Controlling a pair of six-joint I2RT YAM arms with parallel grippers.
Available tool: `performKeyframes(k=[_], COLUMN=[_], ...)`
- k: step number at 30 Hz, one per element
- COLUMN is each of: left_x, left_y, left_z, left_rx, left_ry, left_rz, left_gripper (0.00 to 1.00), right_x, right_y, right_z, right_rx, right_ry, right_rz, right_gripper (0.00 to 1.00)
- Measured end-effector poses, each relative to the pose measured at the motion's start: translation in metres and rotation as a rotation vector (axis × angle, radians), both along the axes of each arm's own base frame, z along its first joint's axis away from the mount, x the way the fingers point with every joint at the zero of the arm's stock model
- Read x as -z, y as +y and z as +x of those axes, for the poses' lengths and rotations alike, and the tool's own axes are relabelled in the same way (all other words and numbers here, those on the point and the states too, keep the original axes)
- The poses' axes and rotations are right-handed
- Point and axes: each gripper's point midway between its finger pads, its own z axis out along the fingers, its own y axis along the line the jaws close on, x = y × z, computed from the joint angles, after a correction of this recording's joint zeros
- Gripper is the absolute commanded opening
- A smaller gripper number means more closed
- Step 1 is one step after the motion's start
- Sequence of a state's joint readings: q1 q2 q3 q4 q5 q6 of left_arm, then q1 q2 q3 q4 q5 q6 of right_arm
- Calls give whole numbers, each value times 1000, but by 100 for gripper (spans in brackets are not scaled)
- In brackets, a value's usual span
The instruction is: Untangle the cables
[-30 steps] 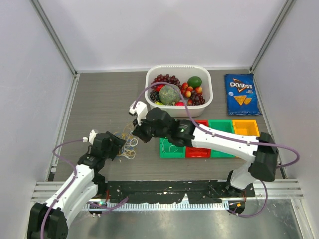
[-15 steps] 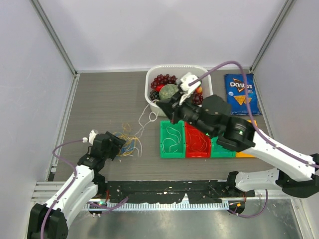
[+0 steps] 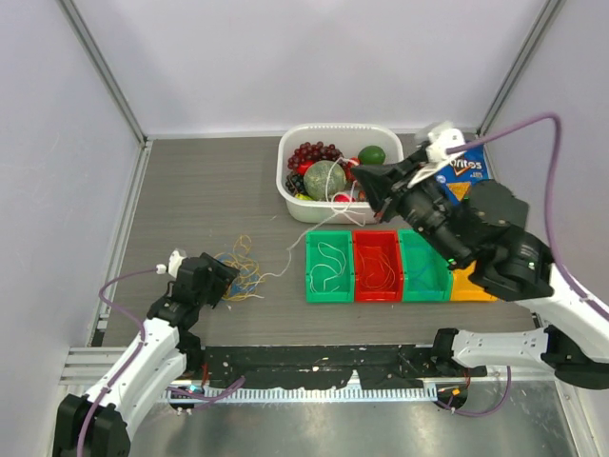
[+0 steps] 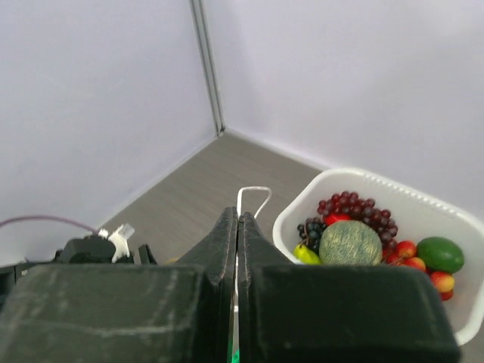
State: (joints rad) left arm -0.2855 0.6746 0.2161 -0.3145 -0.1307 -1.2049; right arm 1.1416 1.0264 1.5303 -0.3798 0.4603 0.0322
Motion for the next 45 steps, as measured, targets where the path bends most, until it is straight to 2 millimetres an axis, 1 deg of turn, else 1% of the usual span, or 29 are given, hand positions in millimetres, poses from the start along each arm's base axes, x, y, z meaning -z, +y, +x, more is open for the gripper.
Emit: performKeyframes(k=[3, 6, 7, 13, 15, 20, 23, 26, 28, 30, 31, 34, 37, 39, 41, 45], left_x=[0, 0, 0, 0, 0, 0, 0, 0, 0, 0, 0, -1, -2, -2, -3, -3], left_y=[0, 0, 0, 0, 0, 0, 0, 0, 0, 0, 0, -1, 0, 0, 0, 1], left_z=[0, -1, -1, -1, -1, -1, -1, -1, 0, 0, 0, 0, 0, -2, -3, -6], left_rx=[0, 0, 0, 0, 0, 0, 1, 1, 3, 4, 4, 5, 5, 5, 6, 9], left_ry=[-1, 0, 0, 0, 1, 1, 5, 10, 12, 13, 14, 14, 11, 10, 11, 12], left_rz=[0, 0, 1, 1, 1, 1, 2, 4, 6, 6, 6, 5, 4, 4, 5, 5], left_gripper=[71, 71, 71, 71, 71, 72, 72, 73, 73, 73, 74, 74, 75, 77, 78, 79], right_x=[-28, -54, -58, -84, -92, -110, -119, -119, -117, -113, -111, -108, -99, -85, -65, -4], right_y=[-26, -62, -69, -129, -145, -192, -227, -256, -268, -273, -273, -266, -253, -241, -224, -174], right_z=[-4, -11, -11, -19, -20, -27, -37, -45, -47, -46, -45, -38, -30, -22, -11, 20], right_rx=[40, 100, 118, 239, 280, 383, 430, 473, 497, 525, 538, 566, 589, 611, 644, 737], right_ry=[-42, -84, -89, -119, -127, -148, -156, -151, -144, -135, -131, -121, -109, -92, -74, -42], right_rz=[47, 111, 120, 172, 180, 214, 273, 330, 350, 345, 332, 289, 242, 204, 156, -58], right_gripper=[1, 1, 1, 1, 1, 1, 1, 1, 1, 1, 1, 1, 1, 1, 1, 1])
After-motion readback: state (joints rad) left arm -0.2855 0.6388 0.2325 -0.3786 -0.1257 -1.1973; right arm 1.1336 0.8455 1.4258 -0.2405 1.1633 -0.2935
